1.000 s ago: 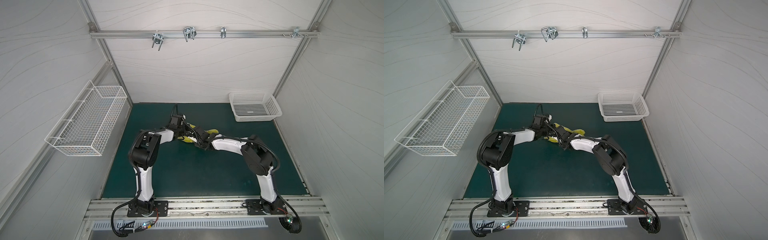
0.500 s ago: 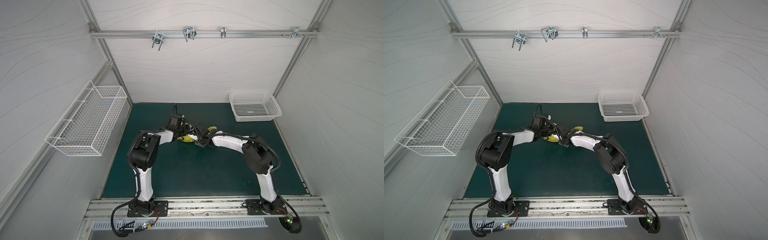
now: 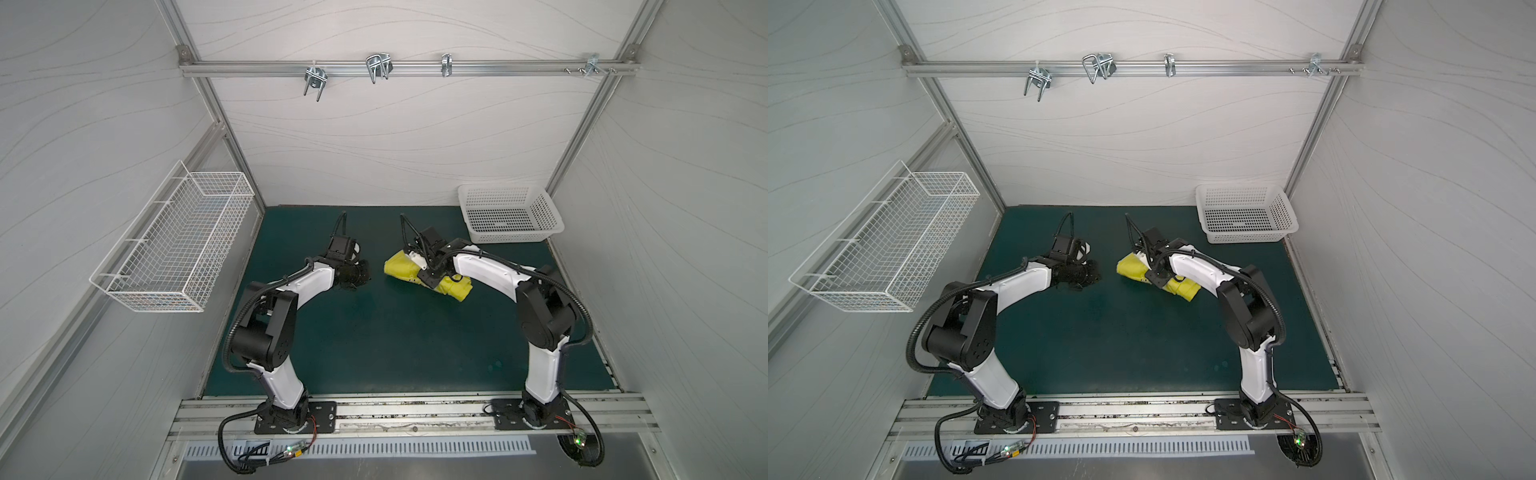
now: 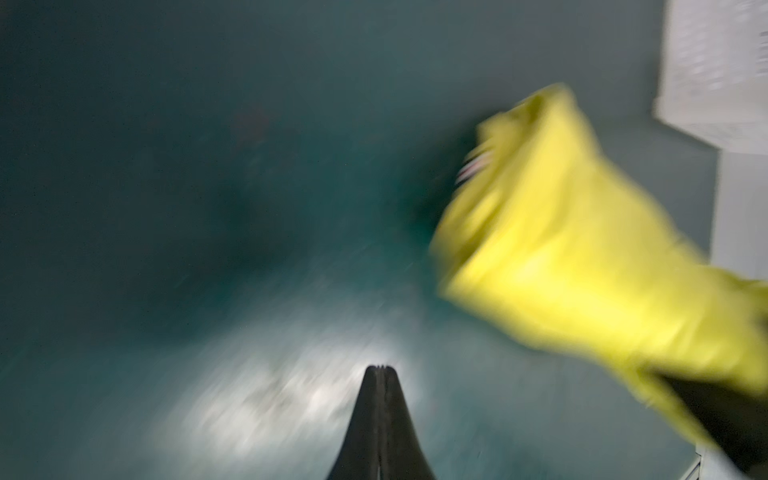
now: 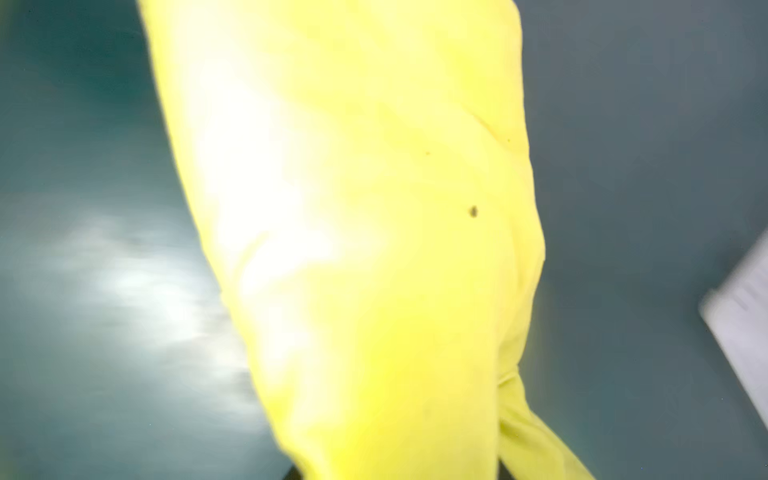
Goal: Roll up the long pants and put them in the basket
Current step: Pick up the long pant at the center of the board.
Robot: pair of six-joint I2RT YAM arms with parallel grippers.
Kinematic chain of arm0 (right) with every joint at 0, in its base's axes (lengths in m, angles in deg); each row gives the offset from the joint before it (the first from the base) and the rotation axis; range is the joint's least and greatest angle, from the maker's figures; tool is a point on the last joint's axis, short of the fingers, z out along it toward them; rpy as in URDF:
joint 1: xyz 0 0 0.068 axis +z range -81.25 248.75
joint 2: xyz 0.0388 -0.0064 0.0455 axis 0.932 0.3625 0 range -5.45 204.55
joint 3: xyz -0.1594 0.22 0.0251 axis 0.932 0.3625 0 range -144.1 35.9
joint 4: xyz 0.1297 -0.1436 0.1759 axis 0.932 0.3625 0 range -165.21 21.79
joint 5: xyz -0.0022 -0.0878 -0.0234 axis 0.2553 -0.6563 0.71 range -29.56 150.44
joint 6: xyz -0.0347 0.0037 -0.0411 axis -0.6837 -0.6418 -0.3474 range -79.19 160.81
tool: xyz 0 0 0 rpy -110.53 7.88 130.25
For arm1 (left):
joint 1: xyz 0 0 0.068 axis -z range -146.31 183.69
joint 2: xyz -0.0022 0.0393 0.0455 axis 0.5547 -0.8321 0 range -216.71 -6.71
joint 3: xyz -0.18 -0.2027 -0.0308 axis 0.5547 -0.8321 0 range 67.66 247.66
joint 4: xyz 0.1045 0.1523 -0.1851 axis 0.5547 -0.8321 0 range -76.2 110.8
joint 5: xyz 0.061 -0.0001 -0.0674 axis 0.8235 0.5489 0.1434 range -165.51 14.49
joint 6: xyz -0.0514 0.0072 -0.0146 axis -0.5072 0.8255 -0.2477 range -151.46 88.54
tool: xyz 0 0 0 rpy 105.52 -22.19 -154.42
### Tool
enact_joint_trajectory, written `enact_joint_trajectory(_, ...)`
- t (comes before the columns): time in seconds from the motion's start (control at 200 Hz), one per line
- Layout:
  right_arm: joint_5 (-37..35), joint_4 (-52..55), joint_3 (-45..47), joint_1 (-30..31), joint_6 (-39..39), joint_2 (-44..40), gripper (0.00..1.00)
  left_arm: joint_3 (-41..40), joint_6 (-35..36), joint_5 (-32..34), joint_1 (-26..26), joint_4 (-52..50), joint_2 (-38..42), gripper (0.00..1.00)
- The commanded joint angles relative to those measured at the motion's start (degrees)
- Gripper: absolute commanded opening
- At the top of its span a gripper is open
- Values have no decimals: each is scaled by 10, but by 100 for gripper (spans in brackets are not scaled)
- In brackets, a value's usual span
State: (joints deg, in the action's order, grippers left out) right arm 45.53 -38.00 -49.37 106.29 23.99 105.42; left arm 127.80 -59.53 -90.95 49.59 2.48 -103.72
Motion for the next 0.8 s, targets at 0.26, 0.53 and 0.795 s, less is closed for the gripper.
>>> enact_joint_trajectory(0.26, -71, 84, -54, -24, 23, -40, 0, 12, 1, 33, -6, -128, 71, 0)
enact_joint_trajectory(0.53, -71, 95, -121, -42, 21, -59, 0, 4, 0, 28, -6, -121, 65, 0)
enact_joint_trajectory(0.795, -68, 91, -181, -90, 38, -57, 0, 2, 2, 23, -6, -122, 58, 0)
